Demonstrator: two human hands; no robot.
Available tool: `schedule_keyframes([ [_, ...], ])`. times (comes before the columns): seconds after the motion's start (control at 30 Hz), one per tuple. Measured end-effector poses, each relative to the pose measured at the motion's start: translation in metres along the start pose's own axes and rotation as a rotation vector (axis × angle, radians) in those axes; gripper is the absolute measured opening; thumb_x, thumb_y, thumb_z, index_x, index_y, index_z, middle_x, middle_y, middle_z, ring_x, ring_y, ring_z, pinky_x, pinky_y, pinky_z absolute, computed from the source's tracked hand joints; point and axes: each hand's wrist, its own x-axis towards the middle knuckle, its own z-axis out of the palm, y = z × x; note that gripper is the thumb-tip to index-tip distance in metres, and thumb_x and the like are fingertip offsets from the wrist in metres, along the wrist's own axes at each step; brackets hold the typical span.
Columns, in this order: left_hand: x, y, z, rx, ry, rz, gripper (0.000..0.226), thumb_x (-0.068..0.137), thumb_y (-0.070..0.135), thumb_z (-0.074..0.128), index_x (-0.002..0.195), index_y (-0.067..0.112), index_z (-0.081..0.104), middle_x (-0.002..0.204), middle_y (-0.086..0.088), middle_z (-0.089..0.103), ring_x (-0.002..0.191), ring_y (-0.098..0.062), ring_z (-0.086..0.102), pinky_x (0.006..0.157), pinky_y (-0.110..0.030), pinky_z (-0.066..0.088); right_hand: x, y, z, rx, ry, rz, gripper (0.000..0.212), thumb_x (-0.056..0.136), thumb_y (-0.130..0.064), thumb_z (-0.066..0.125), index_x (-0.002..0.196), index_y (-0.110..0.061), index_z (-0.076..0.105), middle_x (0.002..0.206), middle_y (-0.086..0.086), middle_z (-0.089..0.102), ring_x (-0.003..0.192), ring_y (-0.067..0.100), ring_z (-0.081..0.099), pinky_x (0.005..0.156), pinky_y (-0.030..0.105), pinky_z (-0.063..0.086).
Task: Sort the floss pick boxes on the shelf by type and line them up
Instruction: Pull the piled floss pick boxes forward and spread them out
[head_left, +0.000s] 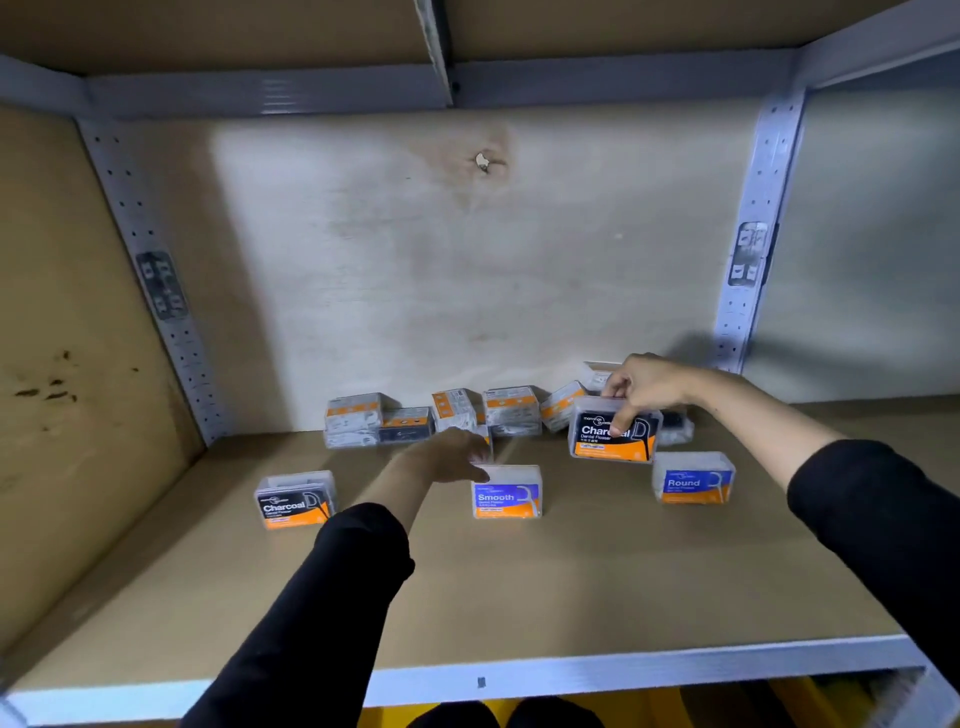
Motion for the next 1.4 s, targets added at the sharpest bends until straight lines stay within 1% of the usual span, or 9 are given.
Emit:
schedule_keyframes([
  [0.07, -0.018, -0.017, -0.007, -0.011, 0.052, -0.034, 0.042, 0.09, 0.022, 0.057, 0.13, 0.008, 0.052, 0.135, -0.009, 0.054, 0.124, -0.022, 0.05, 0.102, -0.026, 0.038, 0.004, -0.018, 0.004, 0.015, -0.005, -0.031, 0.042, 0.068, -0.011, 0.079, 0.107, -0.003, 0.065, 0.084, 0.0, 0.062, 0.082, 0.018, 0.056, 0.06, 0.019, 0.039],
  [0.13, -0.039, -0.039, -0.009, -0.051, 0.072, -0.099, 0.038, 0.09, 0.019, 0.057, 0.126, 0.007, 0.055, 0.13, -0.009, 0.058, 0.12, -0.022, 0.054, 0.099, -0.025, 0.04, 0.011, -0.039, 0.011, 0.023, -0.012, -0.068, 0.047, 0.068, -0.012, 0.079, 0.111, -0.002, 0.063, 0.094, 0.003, 0.063, 0.087, 0.018, 0.055, 0.063, 0.02, 0.04],
  [0.27, -0.088, -0.087, -0.004, -0.107, 0.095, -0.294, 0.032, 0.09, 0.019, 0.057, 0.12, 0.009, 0.06, 0.113, -0.009, 0.063, 0.104, -0.025, 0.06, 0.081, -0.024, 0.047, 0.026, -0.082, 0.032, 0.051, -0.005, -0.15, 0.05, 0.069, -0.013, 0.078, 0.115, -0.003, 0.061, 0.116, 0.01, 0.064, 0.101, 0.023, 0.058, 0.078, 0.021, 0.038],
  [0.4, -0.127, -0.126, 0.011, 0.004, 0.096, -0.433, 0.032, 0.091, 0.02, 0.054, 0.121, 0.01, 0.06, 0.132, -0.008, 0.055, 0.122, -0.025, 0.051, 0.098, -0.027, 0.039, 0.036, -0.122, 0.058, 0.049, -0.041, -0.229, 0.045, 0.069, -0.015, 0.079, 0.109, -0.004, 0.063, 0.117, 0.011, 0.064, 0.105, 0.025, 0.058, 0.077, 0.023, 0.037],
  [0.57, -0.146, -0.16, 0.041, 0.034, 0.112, -0.638, 0.039, 0.092, 0.019, 0.047, 0.13, 0.015, 0.049, 0.139, -0.007, 0.046, 0.129, -0.025, 0.045, 0.104, -0.032, 0.038, 0.054, -0.153, 0.091, 0.017, -0.086, -0.275, 0.051, 0.066, -0.02, 0.08, 0.113, -0.008, 0.063, 0.119, 0.008, 0.064, 0.107, 0.024, 0.058, 0.084, 0.027, 0.042],
  [0.7, -0.145, -0.174, 0.062, -0.02, 0.181, -0.781, 0.042, 0.095, 0.018, 0.041, 0.134, 0.004, 0.04, 0.14, -0.013, 0.042, 0.131, -0.028, 0.043, 0.105, -0.034, 0.037, 0.069, -0.165, 0.113, 0.011, -0.138, -0.277, 0.049, 0.069, -0.016, 0.078, 0.114, -0.004, 0.062, 0.119, 0.011, 0.063, 0.109, 0.026, 0.059, 0.092, 0.033, 0.046],
  [0.9, -0.136, -0.184, 0.093, -0.108, 0.309, -0.814, 0.053, 0.099, 0.027, 0.028, 0.145, 0.001, 0.021, 0.156, -0.012, 0.019, 0.144, -0.025, 0.02, 0.118, -0.032, 0.017, 0.088, -0.17, 0.145, -0.01, -0.143, -0.274, 0.044, 0.07, -0.015, 0.077, 0.11, -0.005, 0.063, 0.114, 0.011, 0.066, 0.104, 0.026, 0.061, 0.075, 0.026, 0.042],
  [1.2, -0.135, -0.187, 0.101, -0.127, 0.386, -0.805, 0.053, 0.098, 0.028, 0.031, 0.145, 0.004, 0.025, 0.156, -0.01, 0.02, 0.145, -0.023, 0.018, 0.119, -0.031, 0.014, 0.108, -0.18, 0.178, -0.018, -0.114, -0.288, 0.043, 0.071, -0.016, 0.075, 0.111, -0.006, 0.062, 0.112, 0.01, 0.066, 0.095, 0.023, 0.061, 0.074, 0.028, 0.043],
  [1.4, -0.135, -0.187, 0.101, -0.138, 0.388, -0.801, 0.053, 0.098, 0.028, 0.031, 0.145, 0.004, 0.025, 0.156, -0.01, 0.021, 0.145, -0.023, 0.017, 0.119, -0.031, 0.015, 0.113, -0.187, 0.185, -0.014, -0.123, -0.291, 0.044, 0.072, -0.017, 0.074, 0.113, -0.008, 0.061, 0.114, 0.009, 0.066, 0.1, 0.023, 0.062, 0.083, 0.032, 0.05],
])
